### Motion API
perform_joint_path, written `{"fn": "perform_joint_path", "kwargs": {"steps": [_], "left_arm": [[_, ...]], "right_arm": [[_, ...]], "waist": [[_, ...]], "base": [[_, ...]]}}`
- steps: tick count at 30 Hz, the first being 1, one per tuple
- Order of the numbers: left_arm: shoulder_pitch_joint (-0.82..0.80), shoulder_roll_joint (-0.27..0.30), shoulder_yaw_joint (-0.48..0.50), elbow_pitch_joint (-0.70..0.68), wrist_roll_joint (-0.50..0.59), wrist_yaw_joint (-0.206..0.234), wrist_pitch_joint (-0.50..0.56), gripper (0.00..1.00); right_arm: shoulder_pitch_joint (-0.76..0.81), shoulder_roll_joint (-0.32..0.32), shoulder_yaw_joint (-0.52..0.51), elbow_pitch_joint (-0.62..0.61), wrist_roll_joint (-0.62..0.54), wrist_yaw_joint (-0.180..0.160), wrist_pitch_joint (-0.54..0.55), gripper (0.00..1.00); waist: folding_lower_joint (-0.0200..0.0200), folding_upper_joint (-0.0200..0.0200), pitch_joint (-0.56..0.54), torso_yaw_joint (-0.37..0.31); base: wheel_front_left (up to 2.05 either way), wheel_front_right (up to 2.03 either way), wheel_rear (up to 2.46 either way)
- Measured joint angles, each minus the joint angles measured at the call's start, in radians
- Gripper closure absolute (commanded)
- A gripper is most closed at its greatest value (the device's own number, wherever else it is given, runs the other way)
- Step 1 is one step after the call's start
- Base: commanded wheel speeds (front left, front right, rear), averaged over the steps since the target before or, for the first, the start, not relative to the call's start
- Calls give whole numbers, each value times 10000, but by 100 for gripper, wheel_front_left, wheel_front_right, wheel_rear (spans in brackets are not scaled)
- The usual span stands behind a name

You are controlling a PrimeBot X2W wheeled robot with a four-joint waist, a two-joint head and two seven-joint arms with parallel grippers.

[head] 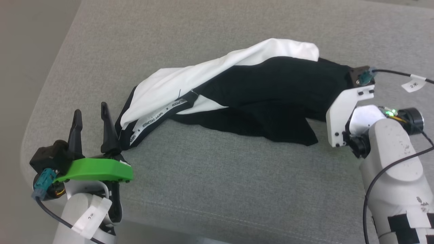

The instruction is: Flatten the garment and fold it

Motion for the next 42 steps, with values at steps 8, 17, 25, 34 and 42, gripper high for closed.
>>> {"fn": "perform_joint_path", "kwargs": {"steps": [8,17,25,34,42], "left_arm": [[-135,-136,132,2,169,-153,-2,0],[-73,-159,230,276,364,-261,-2,0],[156,-146,155,368,351,-288,88,0],[281,-148,58,441,240,-297,316,0],[579,-180,-257,554,-102,-339,978,0]], "right_arm": [[-521,-38,293,602,568,0,-796,100],[-418,-1476,-198,-1528,2677,6,-1787,100],[2623,-2736,-4057,-3781,2589,4,-600,100],[4720,-1342,-5515,-3149,2113,0,-61,0],[4425,-654,-5471,-5156,3078,0,-2008,0]], "waist": [[0,0,207,-2],[0,0,-461,-466],[0,0,-1066,-1024],[0,1,-1368,-1232],[-1,0,-1718,-1230]], "base": [[0,0,0],[0,0,0],[0,0,0],[0,0,0],[0,0,0]]}}
